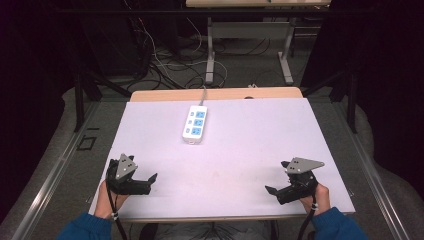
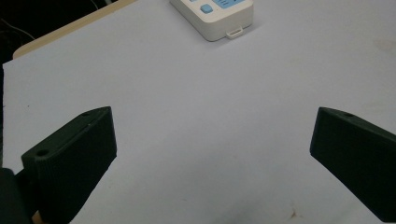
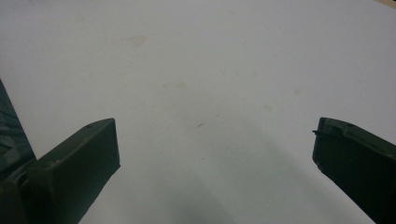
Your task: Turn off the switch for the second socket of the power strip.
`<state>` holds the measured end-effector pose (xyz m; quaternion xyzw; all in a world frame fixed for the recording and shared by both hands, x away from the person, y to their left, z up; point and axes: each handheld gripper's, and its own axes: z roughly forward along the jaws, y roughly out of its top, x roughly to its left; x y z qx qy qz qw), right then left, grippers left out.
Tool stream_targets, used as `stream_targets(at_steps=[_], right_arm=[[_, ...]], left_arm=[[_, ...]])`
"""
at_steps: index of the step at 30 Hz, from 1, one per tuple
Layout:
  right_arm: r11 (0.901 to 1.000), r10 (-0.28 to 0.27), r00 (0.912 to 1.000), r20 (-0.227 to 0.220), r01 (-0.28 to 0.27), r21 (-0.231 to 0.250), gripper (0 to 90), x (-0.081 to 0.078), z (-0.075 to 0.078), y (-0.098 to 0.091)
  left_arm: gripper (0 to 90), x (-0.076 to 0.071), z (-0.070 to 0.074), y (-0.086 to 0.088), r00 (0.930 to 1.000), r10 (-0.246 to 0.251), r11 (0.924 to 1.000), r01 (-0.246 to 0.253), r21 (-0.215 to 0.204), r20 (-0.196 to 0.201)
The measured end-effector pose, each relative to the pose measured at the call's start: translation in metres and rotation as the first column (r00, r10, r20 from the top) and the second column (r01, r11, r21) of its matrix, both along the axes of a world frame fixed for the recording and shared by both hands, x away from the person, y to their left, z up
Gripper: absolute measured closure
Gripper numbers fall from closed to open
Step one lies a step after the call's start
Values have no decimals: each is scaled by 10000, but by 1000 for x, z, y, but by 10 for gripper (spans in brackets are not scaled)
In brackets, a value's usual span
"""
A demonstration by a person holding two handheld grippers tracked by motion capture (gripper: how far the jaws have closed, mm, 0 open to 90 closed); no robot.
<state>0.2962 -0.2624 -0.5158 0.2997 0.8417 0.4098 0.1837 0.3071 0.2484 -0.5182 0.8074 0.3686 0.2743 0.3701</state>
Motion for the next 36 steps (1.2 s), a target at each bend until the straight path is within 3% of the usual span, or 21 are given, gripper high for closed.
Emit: stream_targets(at_steps=[15, 19, 36], right_arm=[[10000, -39, 10000, 1, 39, -1, 1, 0, 0, 0], [10000, -34, 10000, 1, 34, -10, 1, 0, 0, 0], [10000, -42, 10000, -38, 42, 4, 2, 0, 0, 0]], left_arm=[[3, 17, 0, -8, 9999, 69, 9998, -70, 160, 93], [3, 24, -1, -12, 10000, -2, 9998, 3, 179, -77], [3, 49, -5, -27, 9999, -36, 9994, 40, 332, -146]])
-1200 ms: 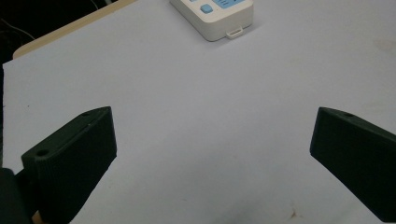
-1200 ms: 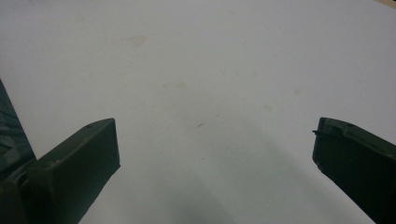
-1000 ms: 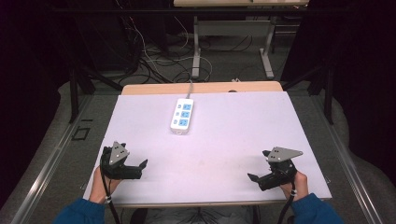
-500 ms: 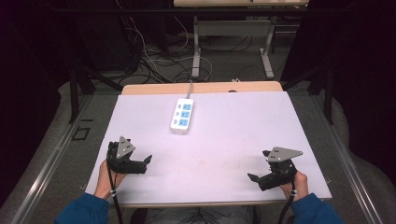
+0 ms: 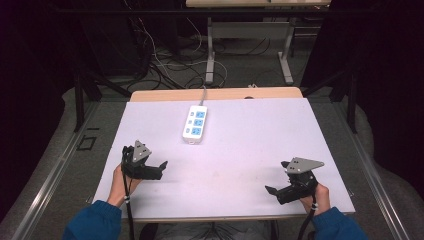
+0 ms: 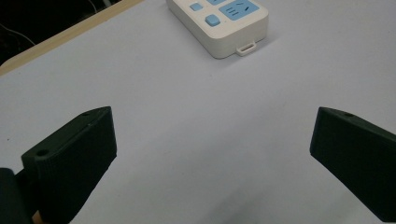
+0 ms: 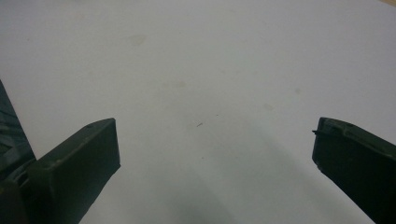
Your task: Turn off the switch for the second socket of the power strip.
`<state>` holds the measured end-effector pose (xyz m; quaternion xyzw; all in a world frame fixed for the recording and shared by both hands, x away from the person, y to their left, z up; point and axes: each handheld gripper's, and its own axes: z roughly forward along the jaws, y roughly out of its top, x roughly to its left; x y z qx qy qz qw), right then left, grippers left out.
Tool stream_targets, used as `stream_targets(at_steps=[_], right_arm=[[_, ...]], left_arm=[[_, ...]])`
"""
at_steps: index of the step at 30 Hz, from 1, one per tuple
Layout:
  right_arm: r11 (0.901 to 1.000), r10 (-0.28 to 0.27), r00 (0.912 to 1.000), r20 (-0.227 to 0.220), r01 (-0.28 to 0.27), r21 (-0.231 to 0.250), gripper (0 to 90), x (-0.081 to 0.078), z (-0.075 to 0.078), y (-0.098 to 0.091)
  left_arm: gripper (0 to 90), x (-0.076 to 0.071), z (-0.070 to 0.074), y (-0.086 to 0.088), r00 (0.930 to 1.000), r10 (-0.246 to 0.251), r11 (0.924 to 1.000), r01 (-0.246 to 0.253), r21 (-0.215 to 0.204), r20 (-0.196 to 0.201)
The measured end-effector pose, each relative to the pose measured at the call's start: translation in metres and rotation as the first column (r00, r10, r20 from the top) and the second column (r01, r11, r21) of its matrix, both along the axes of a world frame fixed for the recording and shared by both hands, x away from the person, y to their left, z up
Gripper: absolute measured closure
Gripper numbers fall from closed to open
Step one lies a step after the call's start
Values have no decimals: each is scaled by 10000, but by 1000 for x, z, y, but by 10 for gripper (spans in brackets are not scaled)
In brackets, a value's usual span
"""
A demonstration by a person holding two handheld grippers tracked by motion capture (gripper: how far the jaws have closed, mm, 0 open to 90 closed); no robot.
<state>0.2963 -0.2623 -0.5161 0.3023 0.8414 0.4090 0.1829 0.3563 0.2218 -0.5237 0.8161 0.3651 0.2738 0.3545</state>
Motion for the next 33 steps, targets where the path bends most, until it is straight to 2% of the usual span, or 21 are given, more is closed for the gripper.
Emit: stream_targets(at_steps=[2, 8, 9, 21, 22, 23, 28, 29, 31, 33], right_arm=[[9999, 151, 9999, 13, -151, -60, 2, 1, 0, -1], [9999, 94, 9999, -95, -94, -50, 2, 0, 0, 0], [9999, 95, 9999, -103, -95, -49, 2, 0, 0, 0], [9999, 105, 9999, -91, -106, -65, 3, 0, 0, 0], [9999, 120, 9999, -83, -120, -70, 3, 0, 0, -1], [9999, 137, 9999, -82, -138, -67, 3, 1, 0, 0], [9999, 140, 9999, -51, -140, -37, 3, 1, 0, 0], [9998, 163, 9998, -78, -164, -125, 3, 1, 0, 0], [9997, 187, 9998, -111, -188, -154, 3, 1, 1, -1], [10000, 95, 9999, -32, -95, -29, 4, 1, -1, 0]], left_arm=[[3, 3, -1, -2, 10000, -37, 10000, 37, -6, -46], [2, 11, -2, -6, 9997, -154, 9998, 156, 125, -166], [2, 12, -2, -7, 9999, -146, 9997, 147, 185, -82], [0, 27, -2, -16, 9993, -222, 9997, 226, 130, -313], [0, 28, -2, -16, 9995, -246, 9994, 250, 226, -185], [0, 29, -2, -17, 9991, -264, 9996, 267, 91, -339], [0, 37, 2, -20, 9993, -274, 9996, 275, 41, -246], [0, 38, 2, -21, 9993, -232, 9997, 229, -91, -290], [0, 42, 3, -21, 9993, -289, 9996, 289, 29, -256], [0, 46, 2, -25, 9986, -269, 9996, 267, -59, -448]])
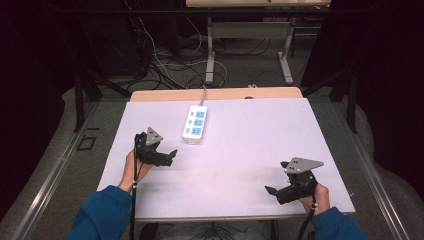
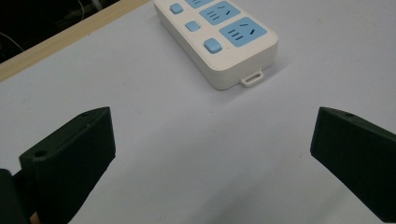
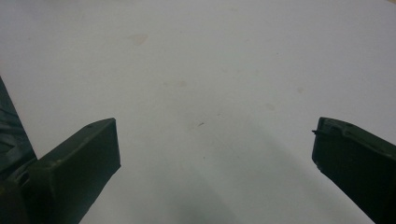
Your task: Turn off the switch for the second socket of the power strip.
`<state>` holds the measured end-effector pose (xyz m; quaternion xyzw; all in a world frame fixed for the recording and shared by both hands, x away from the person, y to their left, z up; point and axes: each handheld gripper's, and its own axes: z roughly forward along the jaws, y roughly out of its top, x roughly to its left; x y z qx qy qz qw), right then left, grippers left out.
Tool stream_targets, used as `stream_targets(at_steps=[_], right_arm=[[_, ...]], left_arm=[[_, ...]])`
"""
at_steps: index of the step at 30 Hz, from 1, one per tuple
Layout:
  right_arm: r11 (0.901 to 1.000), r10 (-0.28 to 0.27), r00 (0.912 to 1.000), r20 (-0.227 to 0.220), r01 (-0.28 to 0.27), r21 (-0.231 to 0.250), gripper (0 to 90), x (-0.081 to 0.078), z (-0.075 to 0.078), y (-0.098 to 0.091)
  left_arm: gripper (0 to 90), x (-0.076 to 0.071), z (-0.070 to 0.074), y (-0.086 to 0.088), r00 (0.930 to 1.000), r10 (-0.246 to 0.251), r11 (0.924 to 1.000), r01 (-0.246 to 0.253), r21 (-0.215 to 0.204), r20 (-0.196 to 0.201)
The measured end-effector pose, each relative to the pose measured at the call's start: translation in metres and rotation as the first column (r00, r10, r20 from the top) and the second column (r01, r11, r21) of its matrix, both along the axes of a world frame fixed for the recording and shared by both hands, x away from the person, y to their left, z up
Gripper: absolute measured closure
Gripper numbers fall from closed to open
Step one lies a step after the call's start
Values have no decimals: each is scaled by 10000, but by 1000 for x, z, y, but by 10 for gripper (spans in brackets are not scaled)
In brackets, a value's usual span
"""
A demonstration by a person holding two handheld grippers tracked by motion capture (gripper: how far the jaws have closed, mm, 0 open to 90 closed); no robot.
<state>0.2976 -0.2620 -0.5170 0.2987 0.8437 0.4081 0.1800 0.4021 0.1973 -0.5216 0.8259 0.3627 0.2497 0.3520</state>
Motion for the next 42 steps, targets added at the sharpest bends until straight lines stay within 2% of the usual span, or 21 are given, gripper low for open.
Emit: stream_targets(at_steps=[4, 7, 9, 12, 16, 19, 22, 23, 27, 31, 32, 34, 35, 40, 42], right_arm=[[10000, 23, 9999, -169, -25, -81, 4, -1, 1, 0], [10000, 88, 10000, -19, -88, -28, 4, 0, 0, 0], [10000, 61, 9999, -117, -61, -11, 4, 0, 0, 0], [10000, 78, 9999, -104, -78, -32, 4, 0, 0, 0], [9999, 124, 9999, -59, -125, -54, 4, 1, 0, 0], [9999, 98, 9999, -68, -99, -38, 4, 1, 0, 0], [10000, 36, 10000, -78, -36, -4, 4, 1, 0, 1], [9999, 92, 9999, -60, -93, -58, 4, 1, 0, 1], [10000, 71, 10000, -46, -71, -33, 4, 1, 0, 1], [10000, 75, 10000, -24, -76, -37, 4, 1, 0, 1], [10000, 75, 10000, -24, -76, -37, 4, 1, 0, 1], [9998, 145, 9998, -122, -146, -128, 4, 1, 0, 1], [9999, 137, 9999, -79, -137, -87, 4, 1, 0, 1], [10000, 17, 10000, -27, -17, -37, 4, 1, 0, 2], [10000, 41, 10000, -1, -41, -42, 4, 1, 0, 2]], left_arm=[[0, 6, 0, -5, 10000, -84, 10000, 84, -4, 35], [0, 9, 1, -9, 9999, -146, 9999, 146, 2, -56], [0, 11, 3, -10, 9998, -200, 9997, 199, 113, 48], [0, 13, 3, -12, 9997, -230, 9997, 231, 124, -58], [0, 19, 6, -13, 9998, -136, 9999, 134, -101, -164], [0, 26, 8, -16, 9999, -105, 9999, 104, -114, -124], [0, 33, 10, -19, 9997, -60, 9999, 58, -103, -246], [0, 35, 10, -21, 9997, -25, 9997, 20, -232, -248], [0, 46, 11, -25, 9996, 56, 9999, -59, -102, -276], [0, 55, 13, -28, 9991, 193, 9996, -200, -181, -367], [0, 57, 14, -28, 9991, 221, 9997, -224, -77, -374], [0, 60, 15, -29, 9985, 259, 9995, -266, -138, -483], [0, 62, 14, -30, 9989, 300, 9995, -304, -87, -361], [0, 68, 13, -34, 9986, 416, 9991, -418, -55, -327], [0, 70, 14, -34, 9982, 407, 9992, -408, -22, -448]])
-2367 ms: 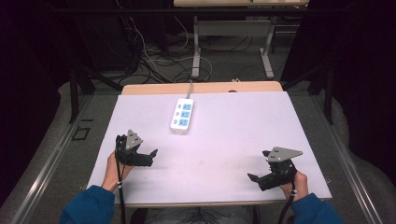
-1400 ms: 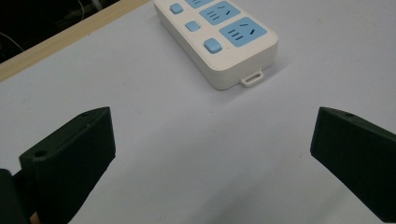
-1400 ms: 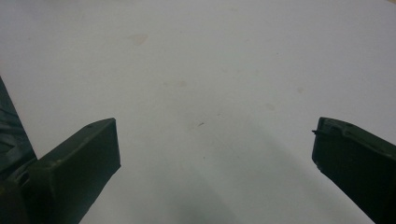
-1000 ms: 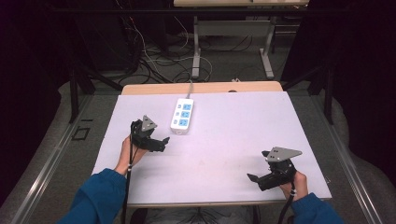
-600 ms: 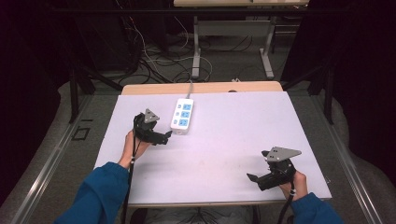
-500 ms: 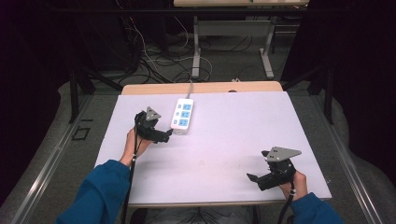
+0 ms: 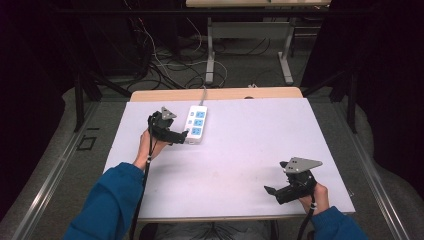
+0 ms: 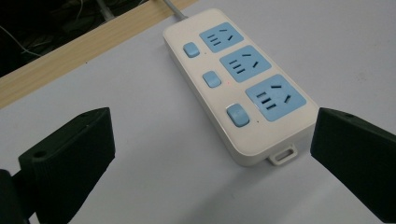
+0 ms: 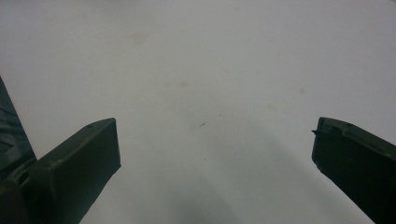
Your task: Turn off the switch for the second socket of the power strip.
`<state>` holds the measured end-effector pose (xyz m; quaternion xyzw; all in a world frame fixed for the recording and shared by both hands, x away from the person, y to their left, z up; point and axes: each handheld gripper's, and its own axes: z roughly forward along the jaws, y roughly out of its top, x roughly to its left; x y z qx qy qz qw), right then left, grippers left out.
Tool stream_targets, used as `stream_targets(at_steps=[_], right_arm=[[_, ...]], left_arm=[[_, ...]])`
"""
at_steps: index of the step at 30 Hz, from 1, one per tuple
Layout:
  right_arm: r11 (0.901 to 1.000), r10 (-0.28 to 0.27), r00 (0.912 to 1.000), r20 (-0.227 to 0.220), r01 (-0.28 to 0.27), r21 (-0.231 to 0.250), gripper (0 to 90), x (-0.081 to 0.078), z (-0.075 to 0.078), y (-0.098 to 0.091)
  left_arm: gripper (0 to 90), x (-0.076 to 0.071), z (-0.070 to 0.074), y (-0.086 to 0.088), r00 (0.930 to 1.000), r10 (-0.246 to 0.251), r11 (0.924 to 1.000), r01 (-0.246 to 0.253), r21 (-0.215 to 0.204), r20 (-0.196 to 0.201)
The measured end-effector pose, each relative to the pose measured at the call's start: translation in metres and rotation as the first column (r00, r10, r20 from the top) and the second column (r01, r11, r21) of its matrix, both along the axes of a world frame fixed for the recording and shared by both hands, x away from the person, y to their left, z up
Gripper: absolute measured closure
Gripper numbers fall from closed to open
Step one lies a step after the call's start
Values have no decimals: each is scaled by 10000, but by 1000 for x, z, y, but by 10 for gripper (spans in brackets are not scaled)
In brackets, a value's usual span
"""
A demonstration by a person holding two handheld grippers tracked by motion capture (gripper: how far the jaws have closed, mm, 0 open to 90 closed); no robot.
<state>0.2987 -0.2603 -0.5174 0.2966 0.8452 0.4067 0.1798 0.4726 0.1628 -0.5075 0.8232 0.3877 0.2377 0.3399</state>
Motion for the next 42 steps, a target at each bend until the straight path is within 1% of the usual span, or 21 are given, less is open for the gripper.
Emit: stream_targets(at_steps=[3, 4, 8, 10, 11, 12, 13, 15, 18, 20, 21, 22, 25, 26, 29, 30, 31, 35, 36, 37, 42], right_arm=[[10000, 45, 10000, -17, -45, 8, 4, 0, 0, 0], [10000, 36, 10000, -24, -36, 8, 4, 0, 0, 0], [10000, 13, 10000, 5, -13, 16, 4, 0, 0, 0], [10000, 67, 9999, -135, -66, 12, 5, 0, 0, 0], [10000, 12, 10000, -69, -12, 54, 5, 0, 0, 0], [10000, 19, 10000, -85, -19, 67, 4, 0, 0, 0], [10000, 36, 9999, -94, -35, 55, 5, 0, 0, 0], [10000, 48, 9998, -216, -48, -18, 5, 0, 1, 0], [10000, 29, 10000, -61, -29, 68, 5, 0, 0, -1], [10000, 35, 10000, -69, -34, 70, 5, 0, 0, -1], [10000, -12, 10000, -63, 12, 77, 5, 0, 0, 0], [10000, -12, 10000, -63, 12, 77, 5, 0, 0, 0], [10000, 12, 10000, -90, -12, 88, 5, 0, 0, 0], [10000, -11, 10000, -47, 12, 77, 5, 0, 0, 0], [10000, -5, 10000, -52, 6, 83, 5, 0, 0, 0], [10000, -14, 10000, -42, 14, 82, 5, 0, 0, 0], [10000, 20, 10000, -69, -19, 77, 5, 0, 0, 0], [9999, 94, 9999, -126, -93, 54, 5, 0, 0, -1], [9999, 65, 9999, -79, -64, 78, 5, 0, 0, -1], [9999, 92, 9999, -131, -91, 56, 5, 0, 0, -1], [10000, 19, 10000, -83, -19, 84, 6, 0, 0, 0]], left_arm=[[0, 5, 0, -1, 9999, 75, 9999, -76, 126, 91], [0, 6, 0, -2, 9999, 133, 9999, -134, 55, 88], [0, 12, 1, -4, 10000, 71, 9999, -71, 157, -31], [6, 15, 1, -7, 9999, 154, 9999, -154, 41, 44], [28, 16, 3, -7, 9999, 128, 9998, -128, 121, 34], [59, 17, 2, -9, 9997, 199, 9998, -200, 31, 166], [86, 18, 4, -10, 9998, 128, 9998, -130, 152, 151], [147, 20, 4, -12, 9996, 193, 9998, -194, 58, 185], [189, 24, 5, -13, 9996, 214, 9998, -215, 25, 207], [272, 25, 6, -13, 9995, 280, 9996, -278, -107, 128], [373, 27, 6, -14, 9992, 311, 9994, -307, -174, 242], [373, 27, 7, -13, 9994, 277, 9996, -275, -110, 183], [519, 30, 6, -15, 9989, 302, 9990, -290, -352, 364], [547, 31, 6, -15, 9991, 294, 9990, -284, -337, 290], [663, 34, 4, -17, 9989, 243, 9991, -229, -360, 392], [731, 35, 3, -17, 9989, 270, 9990, -256, -360, 383], [731, 35, 2, -18, 9991, 240, 9989, -225, -411, 356], [843, 39, 0, -19, 9987, 379, 9972, -357, -656, 327], [868, 40, 1, -18, 9992, 285, 9983, -271, -523, 266], [896, 42, 0, -18, 9991, 274, 9975, -253, -661, 317], [899, 46, -2, -20, 9993, 302, 9970, -284, -723, 242]])
